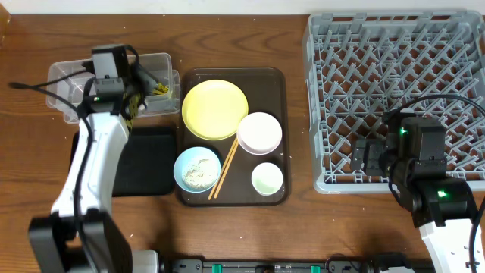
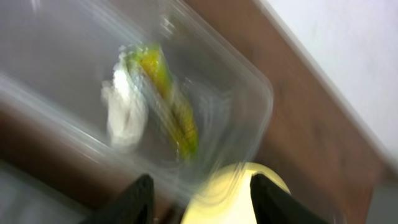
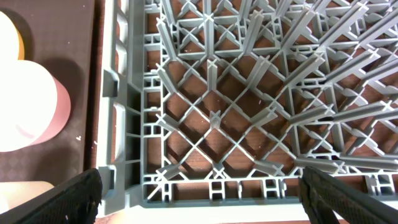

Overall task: Sort waste into correct bins and load items into the dishwasher rack
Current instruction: 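Reach the left gripper to the blue bowl and grasp its rim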

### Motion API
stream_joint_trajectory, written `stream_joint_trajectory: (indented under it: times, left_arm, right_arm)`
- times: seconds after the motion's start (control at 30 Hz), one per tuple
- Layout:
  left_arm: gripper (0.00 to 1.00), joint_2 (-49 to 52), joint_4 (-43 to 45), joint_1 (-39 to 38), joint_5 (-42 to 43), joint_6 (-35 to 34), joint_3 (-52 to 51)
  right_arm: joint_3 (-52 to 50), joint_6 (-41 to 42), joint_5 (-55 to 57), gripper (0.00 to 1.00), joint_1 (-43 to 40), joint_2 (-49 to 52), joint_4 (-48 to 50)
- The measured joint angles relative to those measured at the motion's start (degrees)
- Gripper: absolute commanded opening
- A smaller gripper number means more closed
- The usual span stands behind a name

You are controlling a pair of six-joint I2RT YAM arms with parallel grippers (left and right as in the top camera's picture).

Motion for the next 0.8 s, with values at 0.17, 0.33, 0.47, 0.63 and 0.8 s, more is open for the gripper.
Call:
stream_joint_trajectory:
  times: [0.17,0.33,0.47,0.63,0.8]
  left_arm:
    - [0.54,-2.45,-14.84,-6.43,2.21,2.95,0.13]
    - [0.54,-2.14,-23.67,-13.33,2.71,4.07,-0.04]
    - [0.54,-1.75,-23.96,-18.34,2.56,4.24,-2.01]
    - [0.54,0.85,-23.02,-22.69,2.54,4.24,-6.12]
    - [0.54,4.24,-20.59,-25.33,2.54,4.24,-8.59]
  right_arm:
    - [0.02,0.0,0.0,0.99,0.0,0.0,0.0]
    - [0.02,0.0,0.0,0.99,0.0,0.0,-0.02]
    - [0.02,0.0,0.0,0.99,0.0,0.0,-0.02]
    - [0.02,0.0,0.0,0.99,0.0,0.0,-0.09]
    - [0.02,0.0,-0.02,0.99,0.0,0.0,-0.2]
